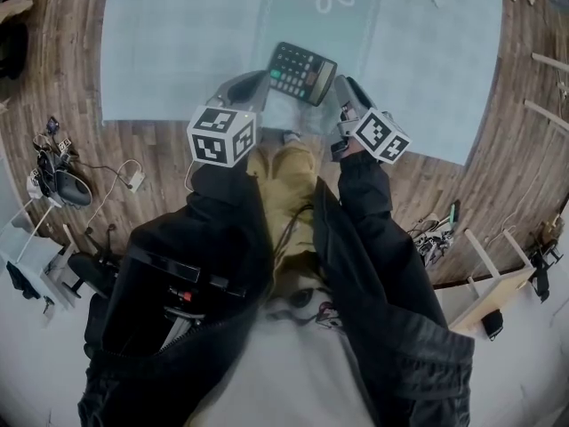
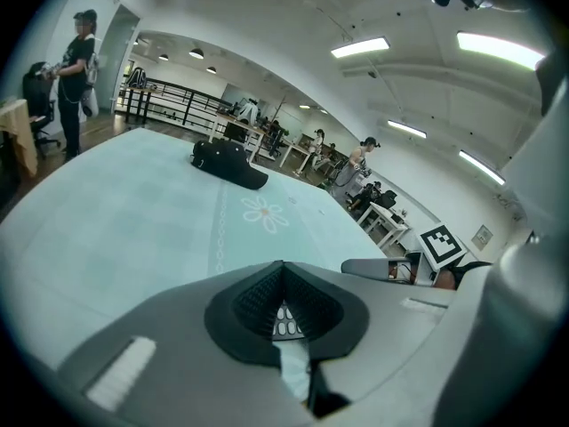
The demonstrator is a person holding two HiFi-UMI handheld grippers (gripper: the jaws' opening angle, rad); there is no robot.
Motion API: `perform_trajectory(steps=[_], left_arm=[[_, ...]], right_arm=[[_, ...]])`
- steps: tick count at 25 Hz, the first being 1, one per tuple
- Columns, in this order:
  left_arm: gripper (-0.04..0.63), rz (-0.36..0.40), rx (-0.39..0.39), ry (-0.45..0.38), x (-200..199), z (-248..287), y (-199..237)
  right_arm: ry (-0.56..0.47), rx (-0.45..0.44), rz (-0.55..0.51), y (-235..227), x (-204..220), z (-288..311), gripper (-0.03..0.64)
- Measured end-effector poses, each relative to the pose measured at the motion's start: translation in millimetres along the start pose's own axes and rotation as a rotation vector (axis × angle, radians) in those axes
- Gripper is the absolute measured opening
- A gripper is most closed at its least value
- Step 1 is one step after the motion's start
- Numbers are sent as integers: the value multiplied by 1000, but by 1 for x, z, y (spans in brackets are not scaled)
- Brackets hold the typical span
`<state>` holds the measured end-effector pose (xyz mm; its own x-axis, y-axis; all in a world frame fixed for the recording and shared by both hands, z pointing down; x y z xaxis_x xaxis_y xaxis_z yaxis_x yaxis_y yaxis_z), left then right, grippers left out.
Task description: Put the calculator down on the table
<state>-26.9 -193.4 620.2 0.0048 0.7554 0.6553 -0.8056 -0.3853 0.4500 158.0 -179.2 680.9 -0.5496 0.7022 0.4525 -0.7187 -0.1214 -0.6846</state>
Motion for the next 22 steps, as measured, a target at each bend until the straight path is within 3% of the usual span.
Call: perform_trajectory(steps=[8, 11, 18, 22], left_arm=[[-5, 74, 67, -156, -52, -37, -42], [-5, 103, 99, -245, -81, -57, -64], [-5, 268, 163, -452, -146, -112, -120], [-5, 320, 179, -554, -172, -149, -144]], right_arm=[[-171, 22, -378, 82, -47, -61, 3], [-250, -3, -471, 117, -61, -85, 0], [-446, -82, -619, 192, -96, -133, -2], [-562, -96, -769, 245, -113, -164, -3]])
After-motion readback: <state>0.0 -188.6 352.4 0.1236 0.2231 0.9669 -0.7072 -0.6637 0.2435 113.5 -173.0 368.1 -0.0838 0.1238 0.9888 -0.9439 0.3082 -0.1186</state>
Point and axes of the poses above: the fingertips, and each gripper's own axes: z forward along the fingers, y to its left, x out of its underside, the point moved 2 cm from there along -z, backward along the fingers, and after that the axes turned 1 degree about -x, right-handed, at the moved point
